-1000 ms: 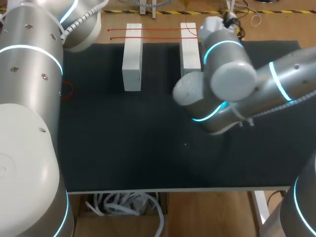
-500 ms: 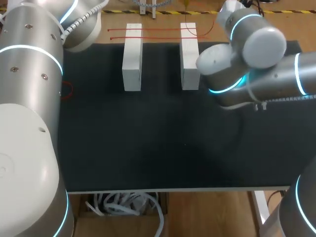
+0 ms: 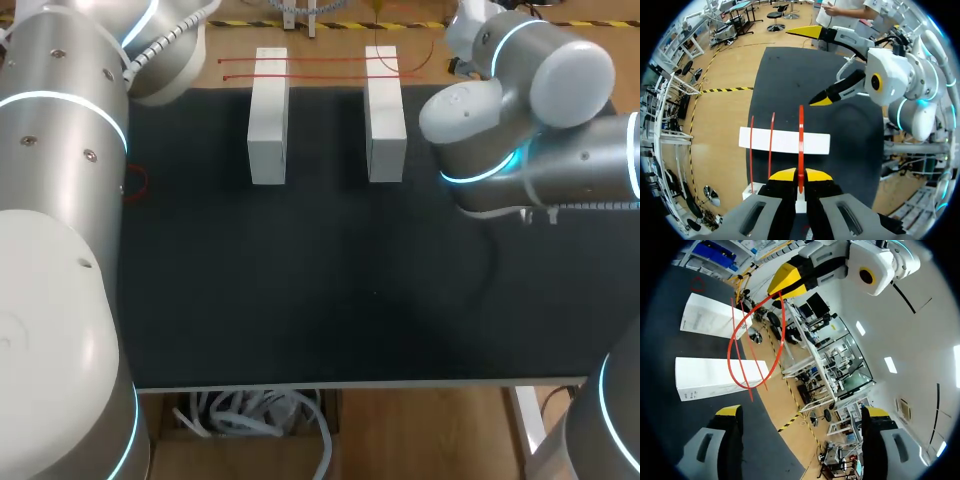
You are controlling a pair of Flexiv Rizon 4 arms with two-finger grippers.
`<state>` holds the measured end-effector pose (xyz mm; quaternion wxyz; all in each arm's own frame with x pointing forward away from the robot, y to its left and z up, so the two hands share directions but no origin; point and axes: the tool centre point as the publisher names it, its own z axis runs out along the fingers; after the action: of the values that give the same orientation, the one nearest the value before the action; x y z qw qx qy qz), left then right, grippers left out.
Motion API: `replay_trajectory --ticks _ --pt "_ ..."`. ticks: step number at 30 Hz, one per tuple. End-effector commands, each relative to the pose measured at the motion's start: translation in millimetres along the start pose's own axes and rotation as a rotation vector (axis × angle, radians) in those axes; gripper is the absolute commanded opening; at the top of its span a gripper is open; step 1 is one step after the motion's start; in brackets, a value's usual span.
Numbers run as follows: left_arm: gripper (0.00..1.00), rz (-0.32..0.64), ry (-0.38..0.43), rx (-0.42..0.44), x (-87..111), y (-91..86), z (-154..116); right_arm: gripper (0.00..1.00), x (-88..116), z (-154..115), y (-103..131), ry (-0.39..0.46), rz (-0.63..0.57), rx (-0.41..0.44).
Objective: Grab the tape and strap the tape.
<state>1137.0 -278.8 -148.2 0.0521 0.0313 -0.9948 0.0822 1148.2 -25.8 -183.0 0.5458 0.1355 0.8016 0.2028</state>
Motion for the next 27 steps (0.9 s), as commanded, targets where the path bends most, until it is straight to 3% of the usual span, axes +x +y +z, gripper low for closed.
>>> replay_trajectory --ticks 1,6,10,19,27 --pt "0.00 0.000 0.015 -0.010 -5.9 -3.0 -3.2 1.00 -4.5 -3.1 0.2 0.242 -0.001 0.003" --pt "0.00 -0.012 0.012 -0.025 -5.8 2.4 -6.7 1.00 -4.5 -3.1 0.2 0.242 -0.001 0.003" --pt "0.00 -0.094 -0.010 -0.042 -6.1 28.8 -15.5 1.00 -4.5 -3.1 0.2 0.242 -0.001 0.003" --pt "0.00 -0.383 -0.078 -0.066 10.2 132.6 -42.4 1.00 -4.5 -3.1 0.2 0.242 -0.001 0.003" --pt "0.00 -0.682 -0.050 -0.039 65.8 218.6 -39.6 1.00 -4.5 -3.1 0.2 0.242 -0.001 0.003"
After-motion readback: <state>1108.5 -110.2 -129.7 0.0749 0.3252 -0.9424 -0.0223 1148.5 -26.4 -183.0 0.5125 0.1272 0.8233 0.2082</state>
